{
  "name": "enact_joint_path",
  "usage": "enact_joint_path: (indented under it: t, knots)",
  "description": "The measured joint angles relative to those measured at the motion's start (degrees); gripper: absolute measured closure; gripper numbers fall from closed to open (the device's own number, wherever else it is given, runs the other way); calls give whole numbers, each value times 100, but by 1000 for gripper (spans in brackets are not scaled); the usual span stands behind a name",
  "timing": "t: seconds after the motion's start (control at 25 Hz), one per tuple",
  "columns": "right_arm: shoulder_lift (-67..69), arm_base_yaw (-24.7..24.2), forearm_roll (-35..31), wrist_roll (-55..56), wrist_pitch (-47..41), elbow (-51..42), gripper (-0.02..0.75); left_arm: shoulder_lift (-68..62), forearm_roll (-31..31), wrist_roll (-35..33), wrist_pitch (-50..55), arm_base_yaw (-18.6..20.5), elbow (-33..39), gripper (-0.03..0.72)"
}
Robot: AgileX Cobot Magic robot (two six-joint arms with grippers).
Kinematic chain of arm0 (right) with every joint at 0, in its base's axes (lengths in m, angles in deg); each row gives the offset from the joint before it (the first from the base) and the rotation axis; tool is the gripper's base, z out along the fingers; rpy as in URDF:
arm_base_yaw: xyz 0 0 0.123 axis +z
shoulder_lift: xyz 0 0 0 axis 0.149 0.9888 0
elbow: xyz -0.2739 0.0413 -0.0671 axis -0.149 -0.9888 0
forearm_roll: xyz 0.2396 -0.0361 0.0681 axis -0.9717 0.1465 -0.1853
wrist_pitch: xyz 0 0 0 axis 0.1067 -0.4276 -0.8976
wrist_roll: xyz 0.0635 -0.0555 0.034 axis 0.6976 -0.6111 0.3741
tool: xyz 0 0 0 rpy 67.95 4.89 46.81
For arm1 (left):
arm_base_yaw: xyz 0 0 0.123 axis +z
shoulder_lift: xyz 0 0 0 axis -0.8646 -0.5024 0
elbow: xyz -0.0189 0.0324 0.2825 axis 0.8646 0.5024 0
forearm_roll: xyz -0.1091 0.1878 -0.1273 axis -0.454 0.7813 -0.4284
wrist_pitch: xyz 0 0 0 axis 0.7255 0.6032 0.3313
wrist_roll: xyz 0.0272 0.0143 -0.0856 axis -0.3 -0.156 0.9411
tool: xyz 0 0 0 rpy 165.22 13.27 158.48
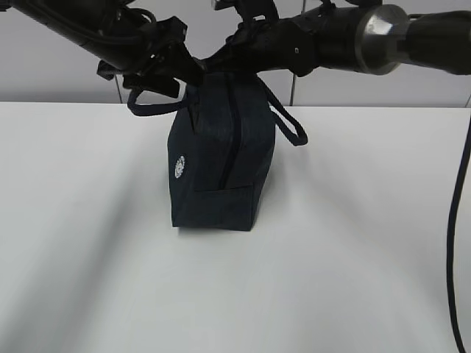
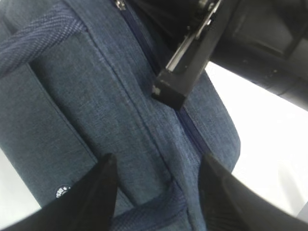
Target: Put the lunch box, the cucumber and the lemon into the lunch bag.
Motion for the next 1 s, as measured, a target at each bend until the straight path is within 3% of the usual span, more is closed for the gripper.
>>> enact_joint_path:
  t: [0.52,0.6,0.72,0.76,1.0]
  knots:
    - [0,0,-47,3,-22,0,738,-484,-64,13,136,-71,-57,328]
    - [0,0,-47,3,-24,0,738,-511,-62,-2,126,-71,-57,400]
    - [0,0,-72,3,-57,0,738,-521,-62,-210,136,-71,-57,610]
    - [0,0,-114,3,-102,14,738,-521,-40,-289,150,-71,-57,641]
    - [0,0,-206,13,-426,197,738,-530,132,-680,495,-78,-71,680]
